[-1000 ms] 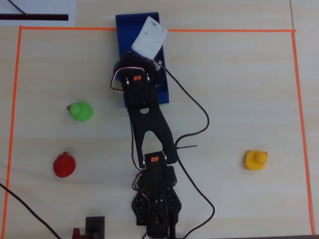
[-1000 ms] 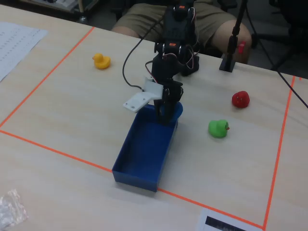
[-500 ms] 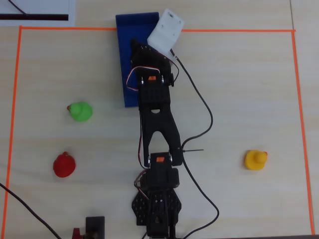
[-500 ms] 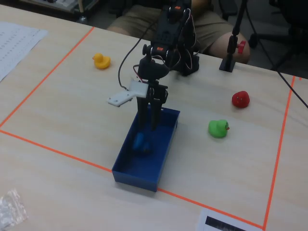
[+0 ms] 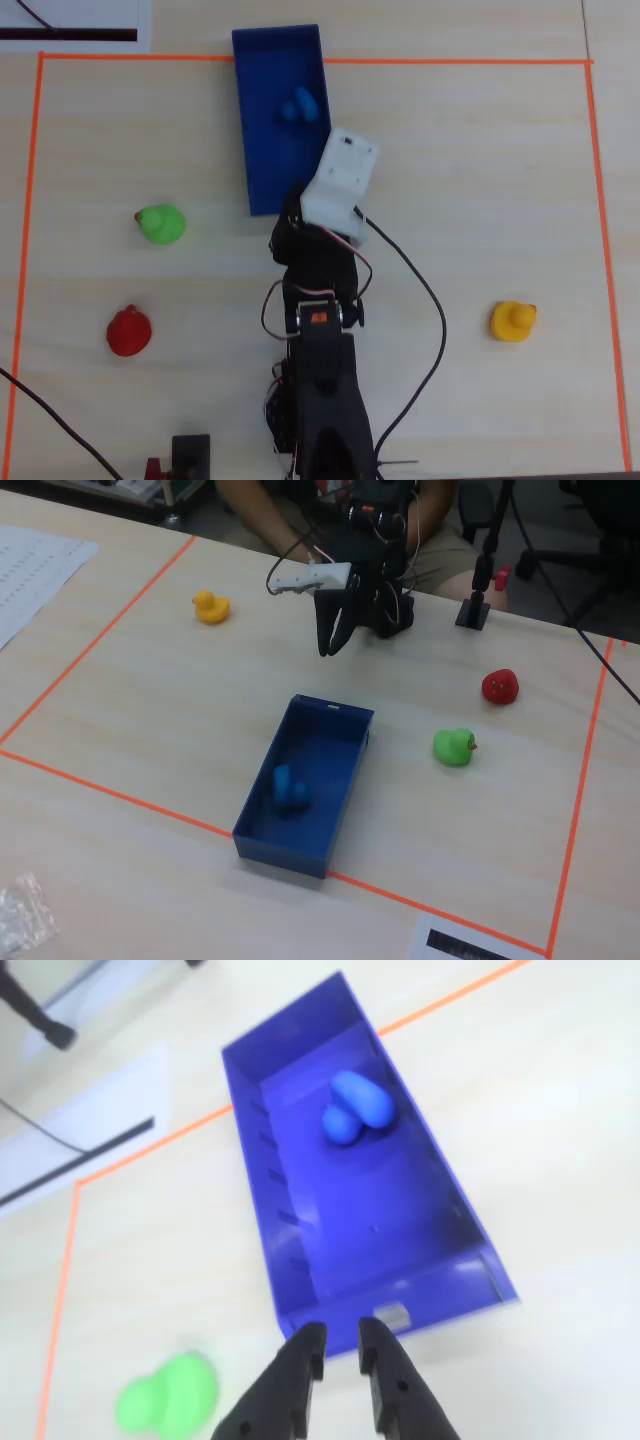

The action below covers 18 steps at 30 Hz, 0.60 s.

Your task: Grasp blue duck and put it into box.

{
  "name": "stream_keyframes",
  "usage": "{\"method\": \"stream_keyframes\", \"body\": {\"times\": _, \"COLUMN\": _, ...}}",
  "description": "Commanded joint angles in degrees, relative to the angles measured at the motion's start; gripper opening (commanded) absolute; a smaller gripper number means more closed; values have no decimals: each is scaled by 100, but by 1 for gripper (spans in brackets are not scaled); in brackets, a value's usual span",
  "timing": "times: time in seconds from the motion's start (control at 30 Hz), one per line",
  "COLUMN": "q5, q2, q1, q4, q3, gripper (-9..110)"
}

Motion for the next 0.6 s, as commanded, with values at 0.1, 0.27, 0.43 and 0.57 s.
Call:
{"method": "stream_keyframes", "body": {"times": 0.1, "q5": -193, "q2": 2716, "q1": 272, "q4": 773, "q3": 1731, "gripper": 0}}
{"method": "stream_keyframes", "body": {"times": 0.27, "q5": -554, "q2": 2830, "q1": 158, "q4": 1723, "q3": 2426, "gripper": 0}}
{"method": "stream_keyframes", "body": {"times": 0.43, "q5": -1037, "q2": 2839, "q1": 123, "q4": 3120, "q3": 2839, "gripper": 0}}
{"method": "stream_keyframes", "body": {"times": 0.57, "q5": -1081, "q2": 2839, "q1": 132, "q4": 3683, "q3": 2839, "gripper": 0}}
